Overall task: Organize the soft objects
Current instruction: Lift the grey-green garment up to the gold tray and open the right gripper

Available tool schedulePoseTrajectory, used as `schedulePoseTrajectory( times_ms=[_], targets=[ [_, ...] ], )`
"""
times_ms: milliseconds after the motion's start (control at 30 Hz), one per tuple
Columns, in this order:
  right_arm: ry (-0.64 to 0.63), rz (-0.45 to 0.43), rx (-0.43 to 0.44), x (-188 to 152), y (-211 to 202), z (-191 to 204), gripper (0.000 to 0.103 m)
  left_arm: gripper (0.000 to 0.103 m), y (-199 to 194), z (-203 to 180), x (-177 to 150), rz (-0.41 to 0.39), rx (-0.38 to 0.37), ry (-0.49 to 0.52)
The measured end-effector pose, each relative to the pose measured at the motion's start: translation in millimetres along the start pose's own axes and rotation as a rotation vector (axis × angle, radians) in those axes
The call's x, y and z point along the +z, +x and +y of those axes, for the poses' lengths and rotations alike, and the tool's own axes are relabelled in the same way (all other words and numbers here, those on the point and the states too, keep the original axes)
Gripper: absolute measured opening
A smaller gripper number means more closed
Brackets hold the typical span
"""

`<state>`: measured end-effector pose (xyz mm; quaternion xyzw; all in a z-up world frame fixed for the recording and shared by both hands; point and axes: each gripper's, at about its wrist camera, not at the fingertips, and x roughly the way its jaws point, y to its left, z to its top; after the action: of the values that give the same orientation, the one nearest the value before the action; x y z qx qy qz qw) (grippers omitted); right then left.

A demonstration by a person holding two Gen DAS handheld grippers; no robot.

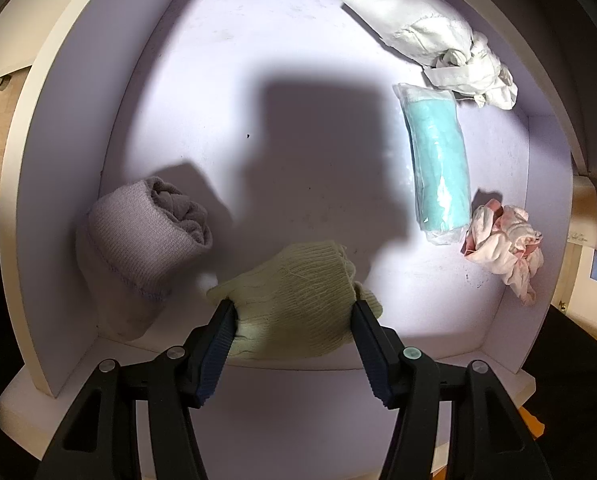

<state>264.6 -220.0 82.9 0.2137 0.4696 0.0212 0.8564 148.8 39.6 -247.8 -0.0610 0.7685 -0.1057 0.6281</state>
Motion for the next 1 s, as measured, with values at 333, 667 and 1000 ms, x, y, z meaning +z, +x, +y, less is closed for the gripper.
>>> schedulePoseTrajectory(
  times_ms=[333,667,1000],
  targets=[
    [-0.056,0.022,-0.070,17,29,19,0.031,0.060,-1,0,1,0.001,-0.012,-0.007],
    [-0.220,0.190,-0.071,-39,50,31,0.045,0.060,-2,-3,-2,-0.005,-0.009,-0.001],
    [-0.184,0.144,-0.253,-47,41,3,0.032,0.061,1,-3,-1,-0.001,-0.007,-0.005]
  ],
)
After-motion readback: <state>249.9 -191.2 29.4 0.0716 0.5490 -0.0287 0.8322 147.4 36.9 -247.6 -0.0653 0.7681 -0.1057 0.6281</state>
